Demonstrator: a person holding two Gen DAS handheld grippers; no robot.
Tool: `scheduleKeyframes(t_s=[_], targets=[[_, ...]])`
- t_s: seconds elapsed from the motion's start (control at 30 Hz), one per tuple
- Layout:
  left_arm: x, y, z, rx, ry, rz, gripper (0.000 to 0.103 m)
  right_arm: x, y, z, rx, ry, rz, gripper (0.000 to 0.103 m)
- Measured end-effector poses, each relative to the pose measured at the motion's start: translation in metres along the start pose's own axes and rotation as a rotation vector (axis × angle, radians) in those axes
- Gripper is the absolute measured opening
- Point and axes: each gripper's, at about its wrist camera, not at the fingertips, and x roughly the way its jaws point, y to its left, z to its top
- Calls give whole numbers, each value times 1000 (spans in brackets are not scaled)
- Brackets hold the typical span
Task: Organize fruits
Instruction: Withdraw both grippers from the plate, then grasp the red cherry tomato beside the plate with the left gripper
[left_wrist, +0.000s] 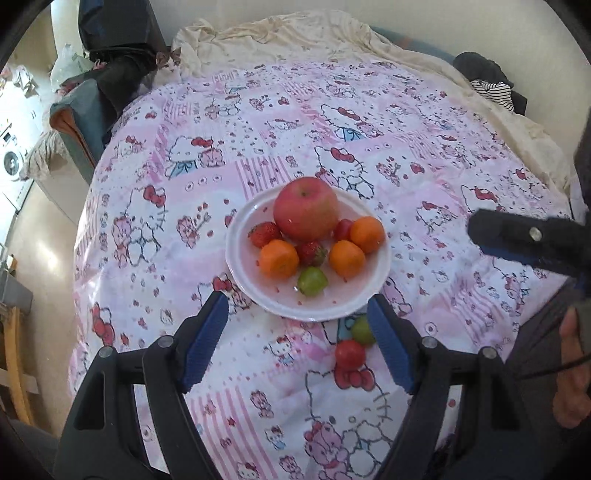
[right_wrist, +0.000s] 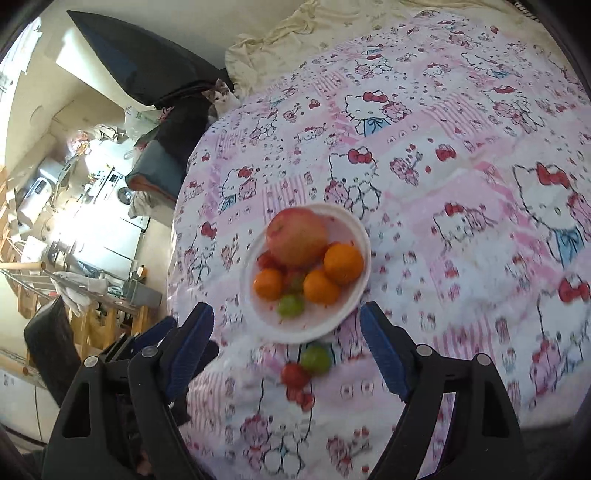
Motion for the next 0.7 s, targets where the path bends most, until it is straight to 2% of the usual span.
scheduleKeyframes(t_s=[0.17, 0.3, 0.4, 0.43, 0.5, 0.7], targets=[[12, 0, -14, -31, 76, -46, 75, -7, -14, -24, 51, 12, 3, 84], [36, 2, -29, -80, 215, -140, 75, -1, -29, -30, 114, 27, -16, 84], [52, -10, -39, -32, 275, -142, 70, 1, -35, -27, 138, 16, -22, 84], [55, -14, -40, -13, 281, -136, 64, 1, -37, -27, 145, 18, -19, 84], [62, -23, -42, 19, 294, -136, 59, 3, -39, -27, 157, 26, -5, 84], [85, -40, -39, 94, 327, -114, 59, 7, -47, -24, 198, 43, 19, 84]])
